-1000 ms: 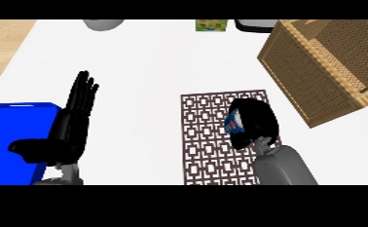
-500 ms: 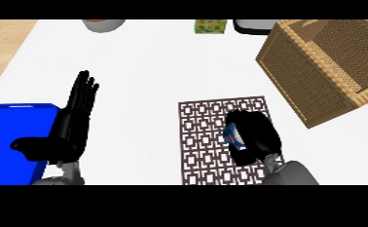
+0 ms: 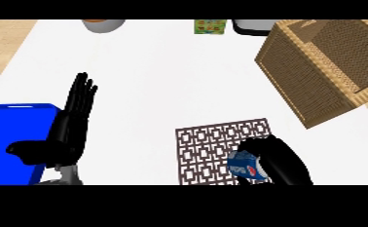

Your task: Pick the can from the placemat and place it in the basket

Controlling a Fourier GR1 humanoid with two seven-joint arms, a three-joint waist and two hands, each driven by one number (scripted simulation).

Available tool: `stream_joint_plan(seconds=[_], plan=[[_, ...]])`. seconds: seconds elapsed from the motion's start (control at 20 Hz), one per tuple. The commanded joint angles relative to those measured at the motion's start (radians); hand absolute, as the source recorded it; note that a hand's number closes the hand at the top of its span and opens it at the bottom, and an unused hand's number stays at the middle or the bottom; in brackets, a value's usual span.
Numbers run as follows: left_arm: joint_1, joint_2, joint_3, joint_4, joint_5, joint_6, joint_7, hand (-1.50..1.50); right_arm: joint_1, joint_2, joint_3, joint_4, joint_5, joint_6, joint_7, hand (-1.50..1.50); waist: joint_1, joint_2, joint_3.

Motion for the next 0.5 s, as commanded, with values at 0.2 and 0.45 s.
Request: stream_joint_plan(seconds=[0.2,0.45], plan=[[0.013,0.035,0.043,0.014,0.03,-0.037,-0.024,0.0,0.197,-0.109,-0.106,-0.17,-0.347,0.039,-0.227,1.5,-0.012,0.028,0.018],[0.02,0.003,0.029,-0.006,-0.002,0.015,-0.01,0.0,0.362,-0.2,-0.2,-0.507,-0.579,0.114,-0.27,1.5,-0.039,0.021,0.017]])
